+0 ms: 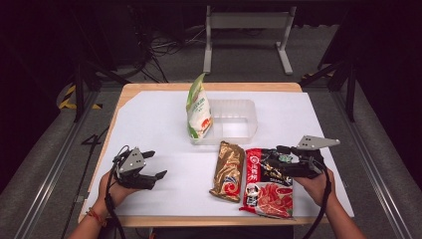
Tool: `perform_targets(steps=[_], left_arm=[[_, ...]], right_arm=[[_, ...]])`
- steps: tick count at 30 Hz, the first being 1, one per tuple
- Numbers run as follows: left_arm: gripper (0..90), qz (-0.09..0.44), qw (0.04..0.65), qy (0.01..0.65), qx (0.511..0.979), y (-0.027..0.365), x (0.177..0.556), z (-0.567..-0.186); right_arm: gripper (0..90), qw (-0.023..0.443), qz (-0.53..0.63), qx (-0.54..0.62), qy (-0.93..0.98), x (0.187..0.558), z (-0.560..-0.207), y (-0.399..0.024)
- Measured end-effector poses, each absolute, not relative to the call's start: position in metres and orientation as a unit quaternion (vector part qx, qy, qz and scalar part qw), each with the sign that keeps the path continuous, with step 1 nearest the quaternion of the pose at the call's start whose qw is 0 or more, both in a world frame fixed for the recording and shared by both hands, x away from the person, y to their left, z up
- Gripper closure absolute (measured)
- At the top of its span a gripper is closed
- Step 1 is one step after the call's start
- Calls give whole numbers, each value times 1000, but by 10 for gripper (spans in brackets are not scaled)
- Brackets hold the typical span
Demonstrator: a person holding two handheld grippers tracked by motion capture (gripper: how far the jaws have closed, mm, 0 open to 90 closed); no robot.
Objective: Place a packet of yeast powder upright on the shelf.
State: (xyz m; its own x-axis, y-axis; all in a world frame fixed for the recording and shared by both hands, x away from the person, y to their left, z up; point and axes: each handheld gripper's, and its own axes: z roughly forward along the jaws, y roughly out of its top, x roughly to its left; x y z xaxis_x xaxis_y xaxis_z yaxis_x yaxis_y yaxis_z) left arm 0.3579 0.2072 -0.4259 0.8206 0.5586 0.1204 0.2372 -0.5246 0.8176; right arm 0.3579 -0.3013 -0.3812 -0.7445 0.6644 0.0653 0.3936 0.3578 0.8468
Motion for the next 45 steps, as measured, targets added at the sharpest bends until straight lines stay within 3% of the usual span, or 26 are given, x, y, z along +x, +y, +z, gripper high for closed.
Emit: perform_targets(steps=[22, 35, 45], left_arm=[[226, 173, 415, 219, 866, 198, 358, -433], [226, 171, 418, 211, 867, 197, 358, -434], [225, 166, 410, 209, 872, 194, 359, -436]], right_arm=[[385, 36, 404, 326, 854, 417, -392, -221], [391, 25, 347, 346, 871, 433, -403, -199], [315, -1, 320, 367, 874, 446, -411, -193]])
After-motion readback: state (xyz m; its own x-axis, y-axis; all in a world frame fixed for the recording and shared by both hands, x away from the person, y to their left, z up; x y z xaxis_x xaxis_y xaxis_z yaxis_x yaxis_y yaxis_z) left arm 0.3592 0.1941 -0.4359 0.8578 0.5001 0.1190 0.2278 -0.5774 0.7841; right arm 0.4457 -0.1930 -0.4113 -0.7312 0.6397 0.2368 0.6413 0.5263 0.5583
